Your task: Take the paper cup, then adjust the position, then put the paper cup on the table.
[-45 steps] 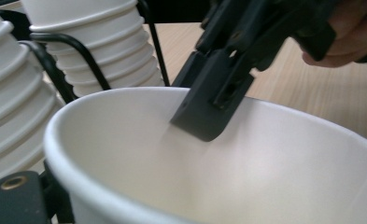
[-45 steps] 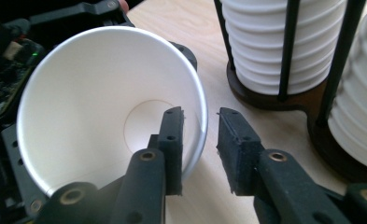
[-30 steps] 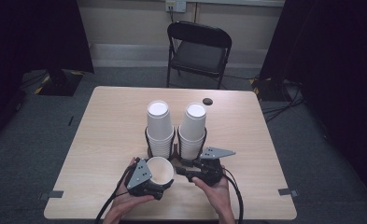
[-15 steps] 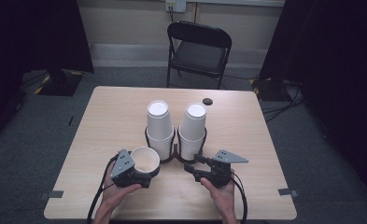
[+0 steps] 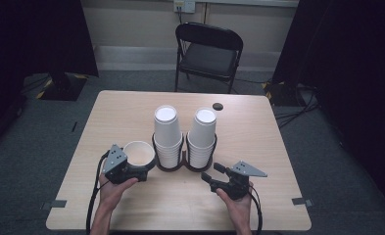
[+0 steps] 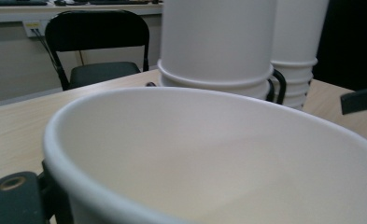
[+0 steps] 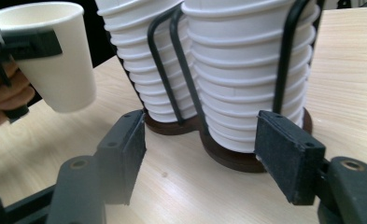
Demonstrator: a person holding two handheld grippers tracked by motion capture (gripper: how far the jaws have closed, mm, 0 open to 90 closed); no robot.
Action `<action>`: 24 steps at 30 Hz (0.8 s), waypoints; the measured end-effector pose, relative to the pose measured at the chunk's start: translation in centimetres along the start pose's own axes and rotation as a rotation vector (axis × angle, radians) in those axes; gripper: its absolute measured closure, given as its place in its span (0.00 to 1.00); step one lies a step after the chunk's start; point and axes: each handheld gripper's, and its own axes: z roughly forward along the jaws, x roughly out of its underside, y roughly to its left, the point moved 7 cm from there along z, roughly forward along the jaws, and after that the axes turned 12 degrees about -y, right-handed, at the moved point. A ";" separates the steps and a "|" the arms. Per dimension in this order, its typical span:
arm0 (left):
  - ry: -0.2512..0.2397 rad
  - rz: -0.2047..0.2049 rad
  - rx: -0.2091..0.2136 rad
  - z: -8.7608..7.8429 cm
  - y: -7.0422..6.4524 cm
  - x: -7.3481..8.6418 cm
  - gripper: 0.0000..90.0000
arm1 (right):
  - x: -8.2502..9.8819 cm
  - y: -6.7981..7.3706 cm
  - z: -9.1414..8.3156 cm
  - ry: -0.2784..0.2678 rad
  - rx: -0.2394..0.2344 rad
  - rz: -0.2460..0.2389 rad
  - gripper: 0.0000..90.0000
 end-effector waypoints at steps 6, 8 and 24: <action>-0.008 -0.018 -0.035 0.1 1.3 -0.2 0.10 | 0.7 -0.7 -0.3 -0.004 0.026 0.007 0.36; -0.011 -0.018 -0.043 0.2 1.8 -0.3 0.10 | 0.9 -0.8 -0.4 -0.008 0.031 0.005 0.36; 0.004 -0.028 -0.133 2.4 6.4 -0.6 0.09 | 1.1 -2.3 -1.0 -0.072 0.111 -0.035 0.26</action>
